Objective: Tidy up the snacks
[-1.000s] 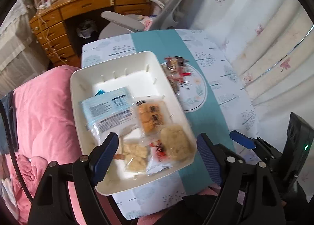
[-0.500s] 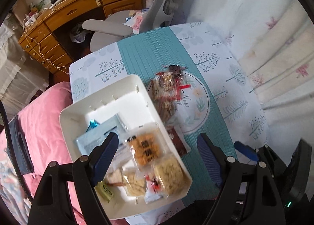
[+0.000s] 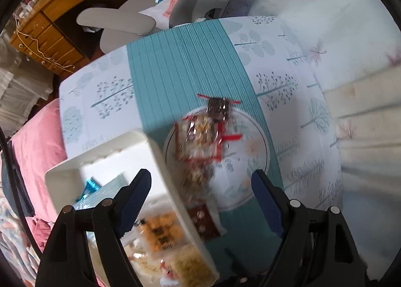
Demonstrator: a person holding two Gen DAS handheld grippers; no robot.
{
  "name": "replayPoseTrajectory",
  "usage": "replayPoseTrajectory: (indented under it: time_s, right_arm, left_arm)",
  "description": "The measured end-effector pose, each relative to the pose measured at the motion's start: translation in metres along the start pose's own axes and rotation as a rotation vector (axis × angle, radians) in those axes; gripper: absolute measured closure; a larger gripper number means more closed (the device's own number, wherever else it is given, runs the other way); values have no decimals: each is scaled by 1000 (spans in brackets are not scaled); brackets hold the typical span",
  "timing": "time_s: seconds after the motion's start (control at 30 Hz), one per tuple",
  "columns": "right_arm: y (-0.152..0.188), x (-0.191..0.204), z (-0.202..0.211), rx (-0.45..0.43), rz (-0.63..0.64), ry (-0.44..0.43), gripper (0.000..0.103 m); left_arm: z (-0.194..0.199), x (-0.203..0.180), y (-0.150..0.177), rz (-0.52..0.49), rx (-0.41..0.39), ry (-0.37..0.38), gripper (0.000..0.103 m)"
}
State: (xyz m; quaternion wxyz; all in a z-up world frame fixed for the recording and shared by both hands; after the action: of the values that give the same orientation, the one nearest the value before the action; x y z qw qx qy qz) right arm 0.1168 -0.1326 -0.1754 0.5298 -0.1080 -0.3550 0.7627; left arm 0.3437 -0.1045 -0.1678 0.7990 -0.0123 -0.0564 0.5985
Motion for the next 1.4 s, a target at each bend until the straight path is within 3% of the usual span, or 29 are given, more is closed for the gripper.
replayPoseTrajectory:
  time_s: [0.37, 0.73, 0.87, 1.13, 1.27, 1.4]
  right_arm:
    - [-3, -14, -55, -12, 134, -69, 34]
    - [7, -5, -98, 30, 393, -138, 34]
    - [10, -6, -108, 48, 381, -175, 34]
    - [7, -10, -119, 41, 337, -190, 34]
    - [5, -11, -124, 49, 319, -186, 34]
    - [3, -16, -125, 65, 296, -189, 35]
  left_arm:
    - [-71, -13, -44, 29, 107, -23, 22]
    - [-118, -25, -61, 5, 207, -75, 22]
    - [-133, -32, -66, -14, 239, -88, 22]
    - [-158, -43, -72, -57, 272, -192, 28]
    - [-160, -45, -74, -53, 271, -211, 45]
    - [-159, -42, -77, -30, 268, -193, 46]
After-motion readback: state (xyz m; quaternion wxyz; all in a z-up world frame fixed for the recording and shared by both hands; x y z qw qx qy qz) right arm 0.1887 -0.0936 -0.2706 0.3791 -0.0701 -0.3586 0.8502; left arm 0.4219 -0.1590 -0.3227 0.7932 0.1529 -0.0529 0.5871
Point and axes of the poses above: each gripper's, at about its wrist camera, not at the fingertips, and z roughly against the way its jaws point, x to its left, y to its underside, the point moved 1 cm from there along -z, roughly the way its jaws point, and after that the axes turned 9 degrees about -y, right-handed, at the moved point
